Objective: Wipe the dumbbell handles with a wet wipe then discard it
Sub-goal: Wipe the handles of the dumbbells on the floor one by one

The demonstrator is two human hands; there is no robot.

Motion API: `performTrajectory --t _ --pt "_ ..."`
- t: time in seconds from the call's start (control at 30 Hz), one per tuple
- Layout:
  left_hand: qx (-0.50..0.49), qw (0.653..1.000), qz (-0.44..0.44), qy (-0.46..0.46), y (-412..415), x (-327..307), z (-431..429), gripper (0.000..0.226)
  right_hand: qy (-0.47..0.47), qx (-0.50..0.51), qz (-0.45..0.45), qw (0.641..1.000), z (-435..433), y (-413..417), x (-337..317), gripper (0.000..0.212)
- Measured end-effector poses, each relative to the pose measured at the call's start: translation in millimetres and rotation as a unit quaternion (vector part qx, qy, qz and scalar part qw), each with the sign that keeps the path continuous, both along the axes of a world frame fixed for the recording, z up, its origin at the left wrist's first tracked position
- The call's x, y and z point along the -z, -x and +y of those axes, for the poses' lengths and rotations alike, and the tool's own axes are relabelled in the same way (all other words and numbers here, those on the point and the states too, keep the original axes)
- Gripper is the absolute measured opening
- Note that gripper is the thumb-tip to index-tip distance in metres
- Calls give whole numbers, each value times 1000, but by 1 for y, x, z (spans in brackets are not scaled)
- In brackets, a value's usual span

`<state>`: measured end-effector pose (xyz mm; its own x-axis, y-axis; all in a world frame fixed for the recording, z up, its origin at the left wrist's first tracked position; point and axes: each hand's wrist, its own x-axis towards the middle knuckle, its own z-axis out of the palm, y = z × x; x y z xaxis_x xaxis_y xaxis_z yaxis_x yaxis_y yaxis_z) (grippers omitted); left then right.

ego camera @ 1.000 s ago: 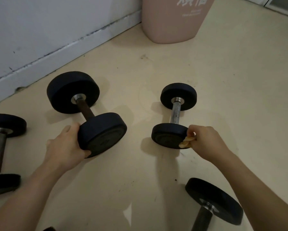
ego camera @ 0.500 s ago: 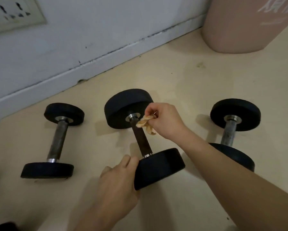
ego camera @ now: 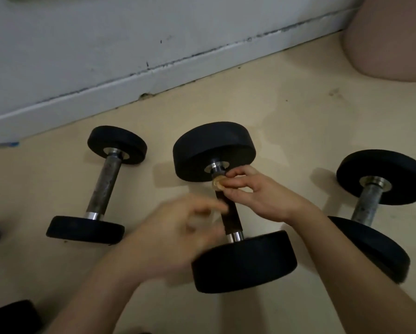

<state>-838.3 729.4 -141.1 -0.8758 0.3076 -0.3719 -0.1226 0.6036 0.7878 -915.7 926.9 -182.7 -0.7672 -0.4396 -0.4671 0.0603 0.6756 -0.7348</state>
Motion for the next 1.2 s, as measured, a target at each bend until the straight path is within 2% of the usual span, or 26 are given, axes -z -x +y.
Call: performTrajectory --t 0.07,0.1,0.17,0.23,0.33,0.4,0.5,0.57,0.67,0.73,0.8,0.87,0.93,1.0,1.07,1.1,1.13,1.2 --pt "-43 985 163 42 31 19 17 29 20 6 -17 1000 2 -8 -4 36" --pt "-33 979 192 68 42 30 28 31 29 14 -27 999 3 -12 -8 35" --pt "18 976 191 101 57 55 42 33 10 34 -20 999 3 -23 -13 37" --pt "35 969 212 117 61 67 41 26 -51 101 8 994 5 -44 -16 44" --pt "8 973 209 95 51 65 36 17 -157 178 28 971 -5 -88 -20 77" --pt "43 983 169 56 37 61 33 12 -160 208 57 963 -14 -105 -16 84" --pt "164 968 188 33 22 60 28 9 -126 240 93 958 -14 -107 -8 82" --pt "178 955 234 35 31 62 25 11 -112 253 89 957 -11 -107 -9 78" --pt "15 958 283 48 65 74 24 12 -80 275 78 955 -4 -105 -12 70" --pt "-81 962 261 23 70 82 30 13 -54 295 72 951 4 -101 -9 64" --pt "-70 976 205 -34 49 85 40 19 -29 314 61 947 12 -100 -7 61" --pt "8 986 158 -61 25 81 45 20 -10 313 59 948 19 -99 -5 58" --pt "51 983 172 -43 28 80 45 15 7 306 63 950 23 -97 -5 54" --pt "-13 972 233 -6 51 84 48 12 23 292 71 953 24 -95 -5 52" --pt "-114 968 223 6 68 81 53 11 25 281 77 956 24 -94 -4 52" --pt "-120 970 213 14 69 79 56 11 26 275 75 958 25 -94 -4 53" --pt "-79 973 215 24 64 79 57 11 28 271 72 960 26 -93 -4 53" --pt "67 970 231 26 48 74 54 11 35 261 67 962 26 -92 -4 51"
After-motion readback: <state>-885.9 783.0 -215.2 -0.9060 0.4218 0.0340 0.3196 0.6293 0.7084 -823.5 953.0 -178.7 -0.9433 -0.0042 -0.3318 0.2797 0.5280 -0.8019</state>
